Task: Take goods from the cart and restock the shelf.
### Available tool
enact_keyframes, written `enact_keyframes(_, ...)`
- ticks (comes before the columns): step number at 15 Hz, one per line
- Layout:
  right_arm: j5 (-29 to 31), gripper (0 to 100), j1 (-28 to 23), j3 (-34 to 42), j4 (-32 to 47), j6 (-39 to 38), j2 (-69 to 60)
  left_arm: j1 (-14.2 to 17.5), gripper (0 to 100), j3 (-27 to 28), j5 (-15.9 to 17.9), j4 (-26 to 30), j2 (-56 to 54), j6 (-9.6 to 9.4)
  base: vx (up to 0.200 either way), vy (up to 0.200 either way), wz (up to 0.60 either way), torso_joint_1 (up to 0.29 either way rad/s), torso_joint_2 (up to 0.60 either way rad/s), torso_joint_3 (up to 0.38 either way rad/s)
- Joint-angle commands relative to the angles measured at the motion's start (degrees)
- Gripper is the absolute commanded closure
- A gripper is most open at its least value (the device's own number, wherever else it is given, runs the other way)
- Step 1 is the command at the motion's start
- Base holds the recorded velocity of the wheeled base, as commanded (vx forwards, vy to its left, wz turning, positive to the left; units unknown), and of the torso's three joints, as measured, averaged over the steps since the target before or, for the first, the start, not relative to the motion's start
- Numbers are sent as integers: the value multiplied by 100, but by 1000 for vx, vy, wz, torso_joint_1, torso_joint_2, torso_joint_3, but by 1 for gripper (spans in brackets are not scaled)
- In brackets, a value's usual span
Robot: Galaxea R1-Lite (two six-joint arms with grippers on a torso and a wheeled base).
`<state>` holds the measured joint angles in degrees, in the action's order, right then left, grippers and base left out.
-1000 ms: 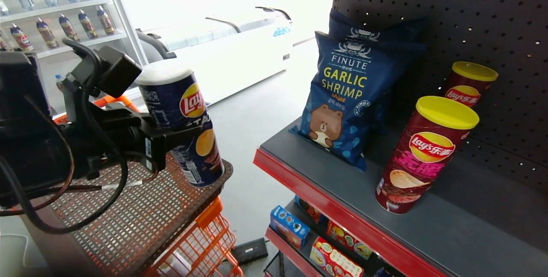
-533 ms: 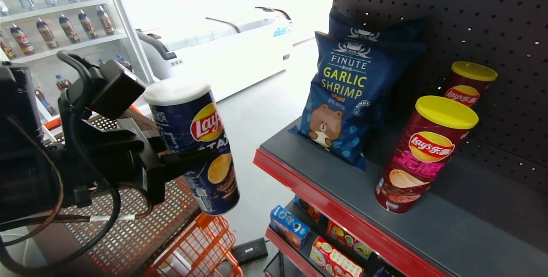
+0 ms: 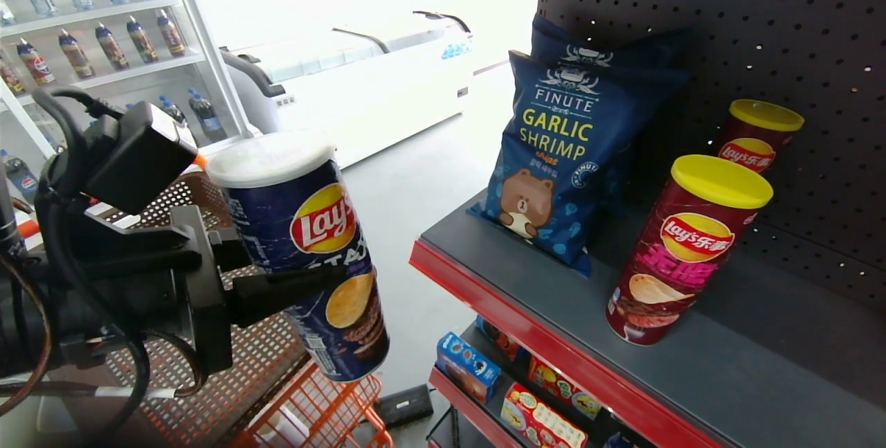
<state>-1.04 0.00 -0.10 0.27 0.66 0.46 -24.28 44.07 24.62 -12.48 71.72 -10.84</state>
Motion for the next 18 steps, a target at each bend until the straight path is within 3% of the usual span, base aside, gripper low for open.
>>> enact_keyframes(1, -2, 0, 0, 1, 0, 4, -2, -226, 100, -30, 16, 9, -105, -6, 0, 0, 0, 0, 0, 0)
enact_keyframes(5, -2, 0, 0, 1, 0, 4, -2, -894, 100, -48, 7, 712, -387, -24, 0, 0, 0, 0, 0, 0)
enact_keyframes(18, -2, 0, 0, 1, 0, 4, -2, -1333, 100, -382, 16, 721, -641, -32, 0, 0, 0, 0, 0, 0)
